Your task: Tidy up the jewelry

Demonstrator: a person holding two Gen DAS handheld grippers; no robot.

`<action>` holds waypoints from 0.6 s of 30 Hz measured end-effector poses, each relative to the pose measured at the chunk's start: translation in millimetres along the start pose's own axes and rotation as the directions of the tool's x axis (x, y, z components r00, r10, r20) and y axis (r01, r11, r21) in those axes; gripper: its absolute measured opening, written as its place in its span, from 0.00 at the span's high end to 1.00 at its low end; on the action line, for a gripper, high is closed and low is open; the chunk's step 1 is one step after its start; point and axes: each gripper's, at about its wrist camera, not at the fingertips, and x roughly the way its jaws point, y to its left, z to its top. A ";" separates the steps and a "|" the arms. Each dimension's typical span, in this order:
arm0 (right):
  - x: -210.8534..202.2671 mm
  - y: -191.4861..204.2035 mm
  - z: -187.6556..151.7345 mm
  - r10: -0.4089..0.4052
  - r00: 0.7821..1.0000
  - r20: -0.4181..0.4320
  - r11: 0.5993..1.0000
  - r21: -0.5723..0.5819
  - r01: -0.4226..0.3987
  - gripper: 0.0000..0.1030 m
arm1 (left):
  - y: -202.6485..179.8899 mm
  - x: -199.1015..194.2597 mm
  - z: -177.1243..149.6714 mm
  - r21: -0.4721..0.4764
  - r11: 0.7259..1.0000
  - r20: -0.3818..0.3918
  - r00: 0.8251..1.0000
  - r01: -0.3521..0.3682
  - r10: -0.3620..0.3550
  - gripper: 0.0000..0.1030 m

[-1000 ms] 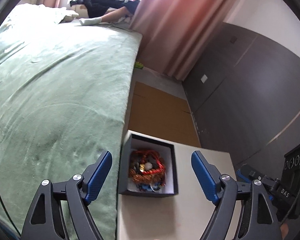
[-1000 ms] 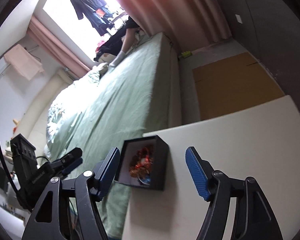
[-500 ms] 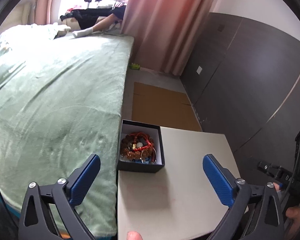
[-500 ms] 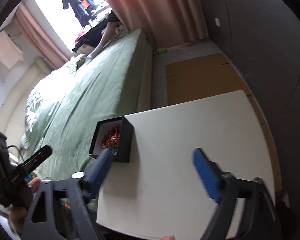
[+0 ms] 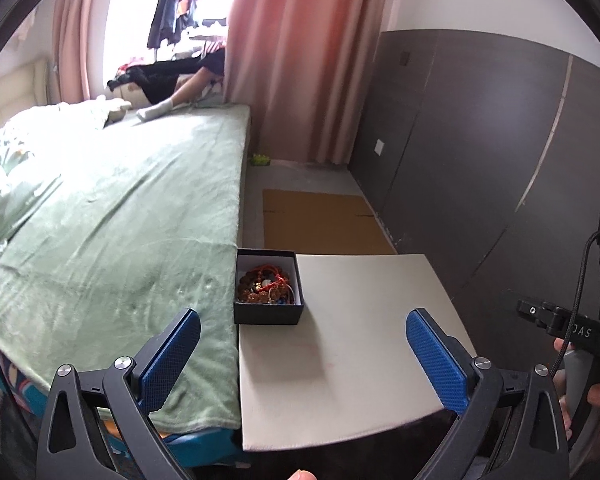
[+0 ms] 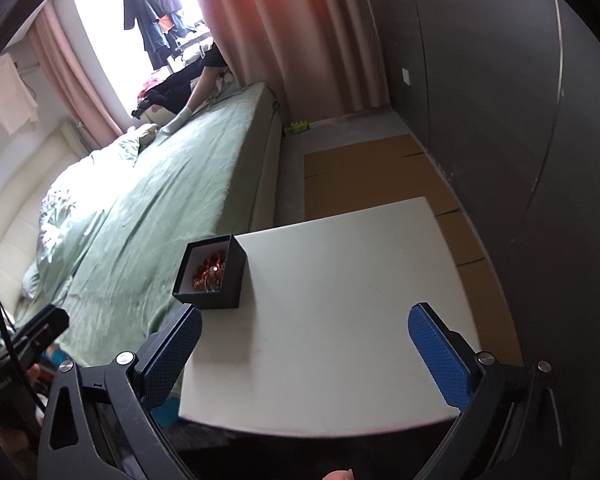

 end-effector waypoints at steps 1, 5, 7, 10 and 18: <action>-4.0 0.1 -1.5 0.000 1.000 0.003 1.000 -0.002 0.000 0.00 | -1.9 -4.6 -1.6 0.002 1.000 0.006 1.000 -0.002 0.002 0.01; -27.0 4.2 -9.9 0.012 1.000 0.016 1.000 -0.022 -0.011 0.00 | -9.5 -24.1 -10.7 0.004 1.000 0.015 1.000 0.009 -0.009 0.01; -39.3 6.7 -16.0 0.019 0.999 0.025 0.999 -0.033 -0.018 0.00 | -12.4 -32.6 -15.0 0.014 1.000 0.018 1.000 0.000 0.000 0.01; -54.4 11.4 -25.4 0.009 0.999 0.034 0.999 -0.053 -0.007 0.00 | -15.6 -45.7 -20.4 0.023 1.000 0.026 1.000 0.005 -0.005 0.01; -98.2 12.7 -47.7 -0.012 0.996 0.088 0.997 -0.070 0.018 0.00 | -18.3 -79.2 -37.3 0.023 1.000 0.049 0.999 0.007 -0.008 0.01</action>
